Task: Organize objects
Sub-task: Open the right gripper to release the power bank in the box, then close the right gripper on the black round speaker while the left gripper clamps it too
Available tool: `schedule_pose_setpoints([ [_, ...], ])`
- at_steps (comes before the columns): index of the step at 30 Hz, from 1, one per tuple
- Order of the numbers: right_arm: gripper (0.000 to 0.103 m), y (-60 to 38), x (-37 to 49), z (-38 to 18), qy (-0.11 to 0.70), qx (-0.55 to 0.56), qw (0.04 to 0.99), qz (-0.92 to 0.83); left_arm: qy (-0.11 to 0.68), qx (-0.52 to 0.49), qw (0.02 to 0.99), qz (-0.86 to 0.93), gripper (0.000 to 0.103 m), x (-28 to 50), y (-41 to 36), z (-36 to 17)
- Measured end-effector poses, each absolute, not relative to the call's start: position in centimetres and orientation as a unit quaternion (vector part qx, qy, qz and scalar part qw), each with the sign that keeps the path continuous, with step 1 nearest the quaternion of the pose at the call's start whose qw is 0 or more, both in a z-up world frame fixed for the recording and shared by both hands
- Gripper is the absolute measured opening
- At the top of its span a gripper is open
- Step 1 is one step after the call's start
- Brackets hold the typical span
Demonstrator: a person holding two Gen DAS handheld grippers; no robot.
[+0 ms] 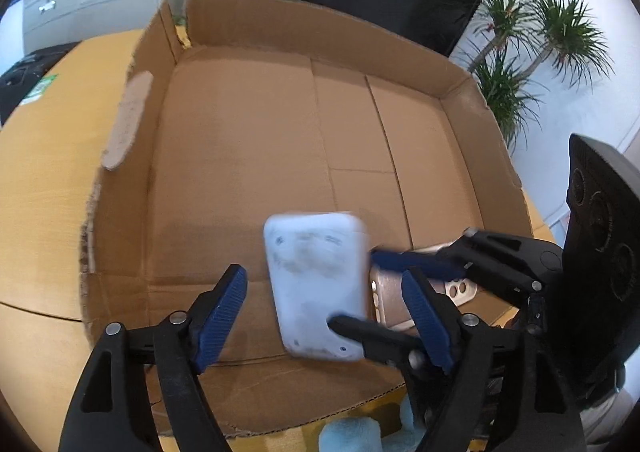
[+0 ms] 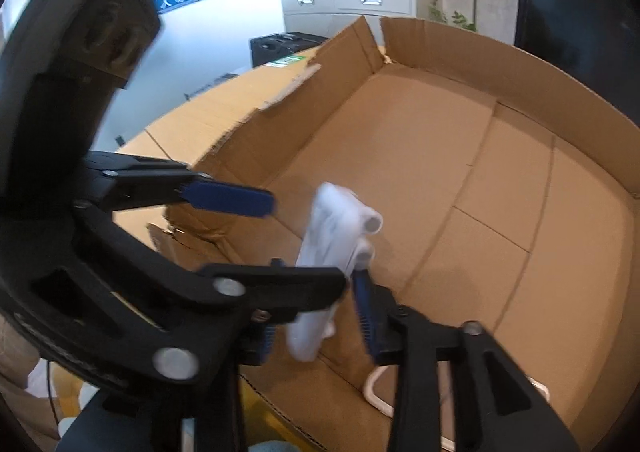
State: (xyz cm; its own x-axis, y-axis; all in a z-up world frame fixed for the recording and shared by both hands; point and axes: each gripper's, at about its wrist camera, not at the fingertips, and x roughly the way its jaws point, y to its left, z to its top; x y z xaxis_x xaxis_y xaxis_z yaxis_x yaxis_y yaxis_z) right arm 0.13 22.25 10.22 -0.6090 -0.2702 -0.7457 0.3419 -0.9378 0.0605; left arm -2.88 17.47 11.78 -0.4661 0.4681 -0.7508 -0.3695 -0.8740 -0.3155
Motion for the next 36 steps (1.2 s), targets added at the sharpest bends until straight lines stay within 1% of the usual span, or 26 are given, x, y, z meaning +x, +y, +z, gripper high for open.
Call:
schedule_pose_setpoints([
  [1,0.066,22.5,0.3,10.4,0.042,0.404,0.163,-0.899,-0.053,-0.45,0.237,0.86,0.083,-2.6,17.2,12.1],
  [2,0.067,22.9,0.5,10.7,0.036,0.399,0.155,-0.903,-0.051,-0.444,0.227,0.865,0.087,-2.3,16.9,12.4],
  [3,0.067,23.4,0.8,11.1,0.03,0.397,0.149,-0.905,-0.046,-0.439,0.215,0.871,0.089,-1.8,16.5,12.9],
  [7,0.067,25.3,2.7,13.0,0.021,0.384,0.115,-0.916,-0.028,-0.414,0.196,0.889,0.09,1.2,14.8,15.3],
  [8,0.068,25.9,3.4,13.6,0.017,0.38,0.111,-0.918,-0.022,-0.407,0.194,0.892,0.093,2.2,14.4,15.8],
  [9,0.071,26.5,4.5,14.4,0.013,0.376,0.106,-0.921,-0.014,-0.399,0.192,0.897,0.093,3.8,13.9,16.6],
  [12,0.076,28.0,8.0,16.3,0.007,0.357,0.1,-0.929,-0.007,-0.393,0.195,0.898,0.094,7.5,12.8,17.6],
  [17,0.078,29.2,14.6,18.0,-0.009,0.342,0.11,-0.933,-0.027,-0.412,0.231,0.881,0.099,13.9,11.6,16.7],
  [19,0.078,29.3,18.2,17.3,-0.009,0.345,0.128,-0.93,-0.032,-0.417,0.254,0.872,0.1,17.3,11.7,16.0],
  [22,0.078,28.8,21.3,15.1,-0.001,0.359,0.157,-0.92,-0.033,-0.412,0.296,0.861,0.1,21.8,13.4,15.4],
  [25,0.078,27.6,24.5,12.2,0.012,0.37,0.203,-0.906,-0.019,-0.413,0.346,0.842,0.1,25.8,16.3,15.0],
  [28,0.078,26.7,26.8,9.2,0.006,0.38,0.249,-0.891,-0.003,-0.415,0.383,0.825,0.1,28.2,20.0,14.6],
  [31,0.077,26.4,27.4,6.6,-0.01,0.391,0.249,-0.886,-0.001,-0.435,0.405,0.804,0.1,29.0,23.2,13.5],
  [36,0.071,25.6,27.1,4.1,-0.021,0.407,0.226,-0.885,0.012,-0.458,0.414,0.786,0.1,29.1,27.1,11.9],
])
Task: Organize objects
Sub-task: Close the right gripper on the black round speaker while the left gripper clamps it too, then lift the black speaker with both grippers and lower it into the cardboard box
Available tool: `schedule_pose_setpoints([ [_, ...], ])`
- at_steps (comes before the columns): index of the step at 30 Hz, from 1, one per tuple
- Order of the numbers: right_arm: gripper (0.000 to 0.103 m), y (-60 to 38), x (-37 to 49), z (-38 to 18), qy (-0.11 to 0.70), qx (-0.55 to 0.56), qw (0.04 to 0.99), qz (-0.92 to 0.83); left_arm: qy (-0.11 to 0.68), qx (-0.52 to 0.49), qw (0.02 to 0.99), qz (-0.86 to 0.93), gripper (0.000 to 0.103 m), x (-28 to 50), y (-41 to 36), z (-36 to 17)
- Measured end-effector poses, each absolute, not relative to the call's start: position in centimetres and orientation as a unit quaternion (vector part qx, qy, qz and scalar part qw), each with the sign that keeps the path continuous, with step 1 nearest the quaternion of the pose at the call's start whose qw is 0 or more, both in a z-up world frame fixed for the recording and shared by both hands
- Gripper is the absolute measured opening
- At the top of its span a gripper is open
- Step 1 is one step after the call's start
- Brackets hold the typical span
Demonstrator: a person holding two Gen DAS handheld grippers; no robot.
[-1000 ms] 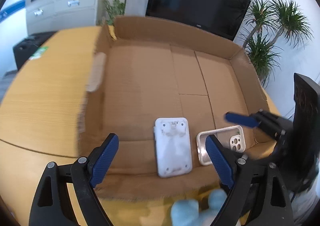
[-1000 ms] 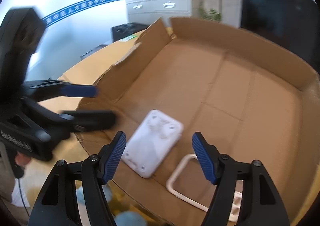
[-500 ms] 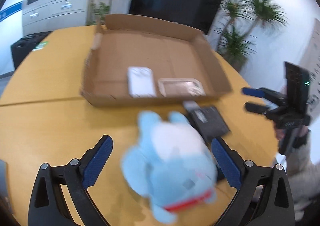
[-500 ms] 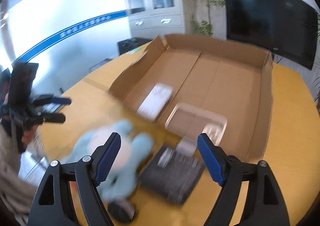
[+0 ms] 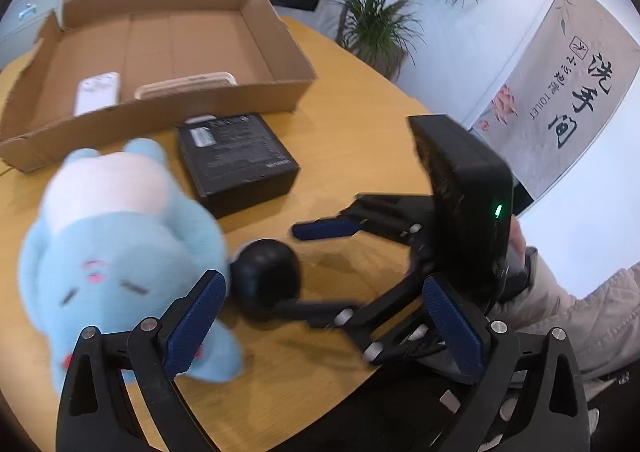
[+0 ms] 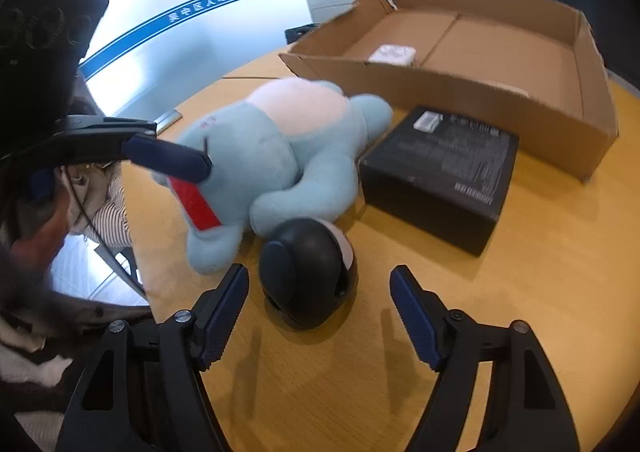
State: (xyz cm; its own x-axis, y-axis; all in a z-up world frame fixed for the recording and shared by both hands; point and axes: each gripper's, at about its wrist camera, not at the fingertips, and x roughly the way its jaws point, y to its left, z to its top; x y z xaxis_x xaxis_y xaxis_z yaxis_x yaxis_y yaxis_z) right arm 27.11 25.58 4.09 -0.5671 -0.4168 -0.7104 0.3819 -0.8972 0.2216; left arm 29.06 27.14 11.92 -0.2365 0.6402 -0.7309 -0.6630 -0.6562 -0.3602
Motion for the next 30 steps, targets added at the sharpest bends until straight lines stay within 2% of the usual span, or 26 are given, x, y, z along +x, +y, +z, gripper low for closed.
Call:
schedule_pose_setpoints([
  [2,0.066,25.4,27.0,3.5,-0.031,0.411,0.224,-0.883,0.015,-0.462,0.412,0.785,0.1,28.6,28.2,11.6],
  [3,0.058,25.2,26.9,3.3,-0.035,0.413,0.221,-0.883,0.019,-0.468,0.408,0.784,0.101,28.4,28.8,11.2],
  [6,0.058,25.8,26.4,2.7,-0.068,0.412,0.223,-0.881,0.017,-0.481,0.4,0.78,0.101,27.6,29.5,10.4],
  [16,0.057,30.5,30.0,3.0,-0.088,0.391,0.176,-0.899,0.017,-0.51,0.442,0.738,0.1,26.1,34.2,7.7],
  [19,0.057,31.1,31.1,2.9,-0.097,0.385,0.162,-0.903,0.032,-0.518,0.45,0.727,0.089,26.2,36.1,6.6],
  [24,0.058,31.1,31.3,3.0,-0.083,0.381,0.137,-0.911,0.06,-0.524,0.431,0.732,0.061,25.6,37.1,5.4],
  [30,0.061,31.4,30.9,2.6,-0.087,0.386,0.132,-0.909,0.061,-0.53,0.435,0.725,0.061,25.2,37.3,4.7],
])
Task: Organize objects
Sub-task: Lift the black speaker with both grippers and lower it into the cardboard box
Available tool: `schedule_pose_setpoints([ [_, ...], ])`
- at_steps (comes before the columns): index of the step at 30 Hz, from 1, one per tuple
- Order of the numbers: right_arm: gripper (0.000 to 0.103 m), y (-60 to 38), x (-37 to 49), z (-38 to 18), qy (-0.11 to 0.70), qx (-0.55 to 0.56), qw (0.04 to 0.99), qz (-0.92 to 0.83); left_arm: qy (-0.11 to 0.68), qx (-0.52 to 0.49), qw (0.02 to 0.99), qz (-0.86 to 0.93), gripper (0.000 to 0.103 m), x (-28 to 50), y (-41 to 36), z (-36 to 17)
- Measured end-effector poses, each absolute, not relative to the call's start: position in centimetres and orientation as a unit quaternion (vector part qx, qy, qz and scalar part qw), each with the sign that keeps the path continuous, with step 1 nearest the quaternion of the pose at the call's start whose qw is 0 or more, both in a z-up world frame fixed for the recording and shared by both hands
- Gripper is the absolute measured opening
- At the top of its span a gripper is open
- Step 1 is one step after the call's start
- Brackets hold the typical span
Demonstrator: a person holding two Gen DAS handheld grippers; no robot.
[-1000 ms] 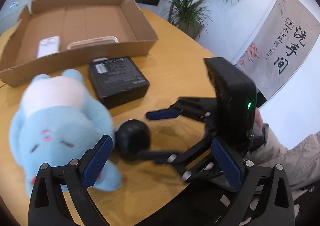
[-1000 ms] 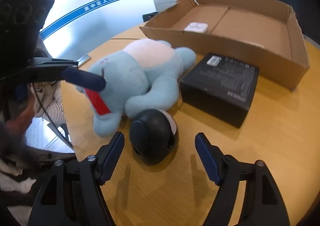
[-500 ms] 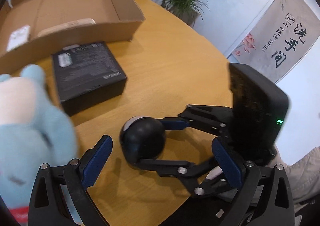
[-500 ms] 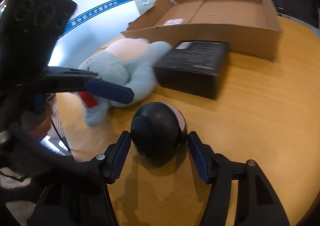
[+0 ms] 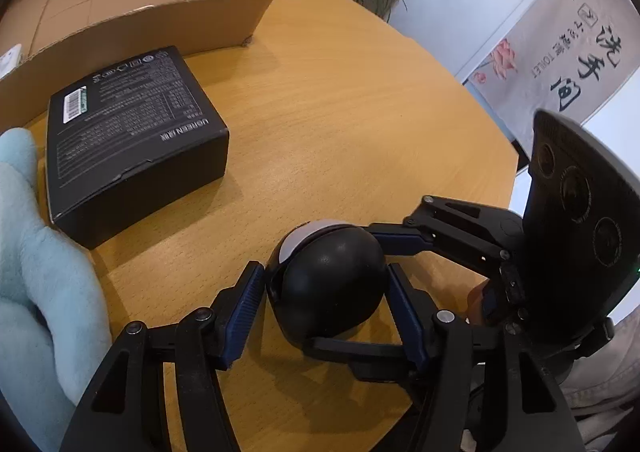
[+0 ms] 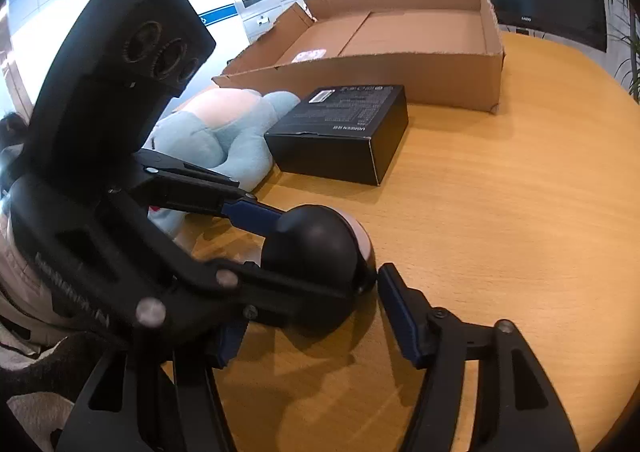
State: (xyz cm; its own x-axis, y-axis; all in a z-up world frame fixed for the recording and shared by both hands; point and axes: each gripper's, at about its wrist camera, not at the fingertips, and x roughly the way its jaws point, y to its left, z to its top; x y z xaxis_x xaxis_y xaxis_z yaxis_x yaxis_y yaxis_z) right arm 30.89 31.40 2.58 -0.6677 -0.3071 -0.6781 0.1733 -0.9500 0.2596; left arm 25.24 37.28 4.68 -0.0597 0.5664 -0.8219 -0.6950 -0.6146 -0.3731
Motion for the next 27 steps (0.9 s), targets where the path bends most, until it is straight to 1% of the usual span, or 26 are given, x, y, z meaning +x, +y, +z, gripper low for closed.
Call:
schedule_pose_setpoints([
  [5,0.059,30.9,31.2,2.7,-0.077,0.393,0.131,-0.907,0.053,-0.531,0.434,0.726,0.061,25.1,36.9,4.7],
  [27,0.059,28.8,28.5,6.9,-0.035,0.376,0.134,-0.916,0.035,-0.492,0.434,0.754,0.061,23.0,33.9,9.3],
])
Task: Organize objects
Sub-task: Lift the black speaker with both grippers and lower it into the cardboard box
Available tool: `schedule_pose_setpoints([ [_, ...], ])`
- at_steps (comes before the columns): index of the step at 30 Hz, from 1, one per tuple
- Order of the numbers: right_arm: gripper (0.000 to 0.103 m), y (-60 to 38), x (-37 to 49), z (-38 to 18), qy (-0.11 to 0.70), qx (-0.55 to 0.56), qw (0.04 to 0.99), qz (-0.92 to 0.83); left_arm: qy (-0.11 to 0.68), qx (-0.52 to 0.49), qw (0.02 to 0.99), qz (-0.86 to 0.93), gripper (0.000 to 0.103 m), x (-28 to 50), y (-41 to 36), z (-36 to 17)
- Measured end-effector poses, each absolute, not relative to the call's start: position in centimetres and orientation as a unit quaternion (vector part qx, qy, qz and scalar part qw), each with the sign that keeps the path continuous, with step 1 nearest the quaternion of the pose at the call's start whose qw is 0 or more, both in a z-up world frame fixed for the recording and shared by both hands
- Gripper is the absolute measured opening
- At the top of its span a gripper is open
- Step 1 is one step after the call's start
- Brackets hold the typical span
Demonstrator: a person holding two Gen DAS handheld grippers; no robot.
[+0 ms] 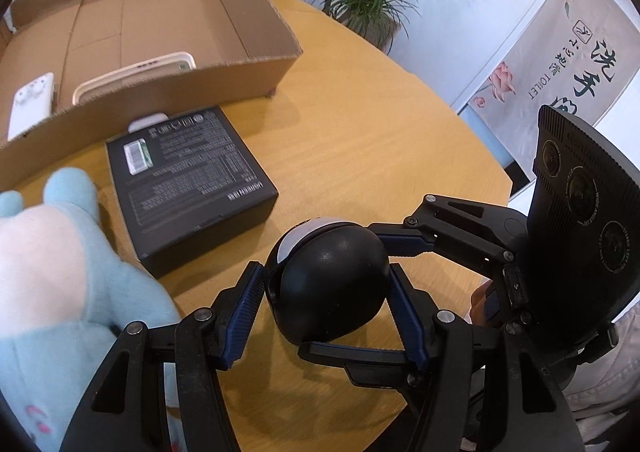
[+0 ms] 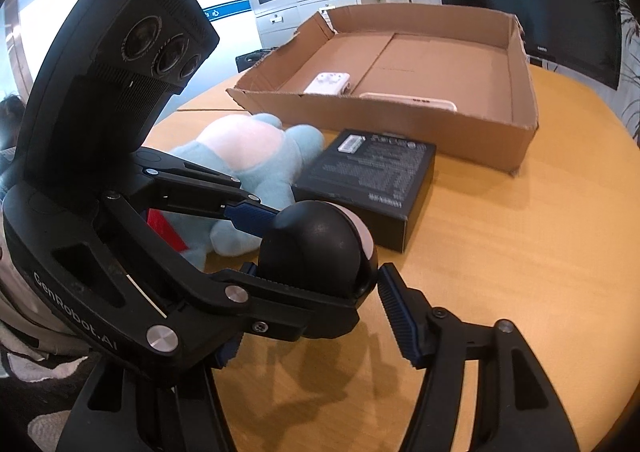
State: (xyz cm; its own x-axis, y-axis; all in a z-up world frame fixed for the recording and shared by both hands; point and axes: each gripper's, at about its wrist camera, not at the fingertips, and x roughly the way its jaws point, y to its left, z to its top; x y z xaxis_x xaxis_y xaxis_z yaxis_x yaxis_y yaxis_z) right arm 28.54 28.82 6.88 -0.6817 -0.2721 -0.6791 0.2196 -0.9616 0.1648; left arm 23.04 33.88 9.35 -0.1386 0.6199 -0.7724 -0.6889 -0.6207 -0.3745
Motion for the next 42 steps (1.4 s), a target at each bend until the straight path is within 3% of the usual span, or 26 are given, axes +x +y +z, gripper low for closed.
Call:
schedule_pose_setpoints([
  [42,0.059,26.1,17.4,17.4,0.049,0.311,0.151,-0.937,0.041,-0.407,0.41,0.815,0.061,13.0,28.8,21.1],
])
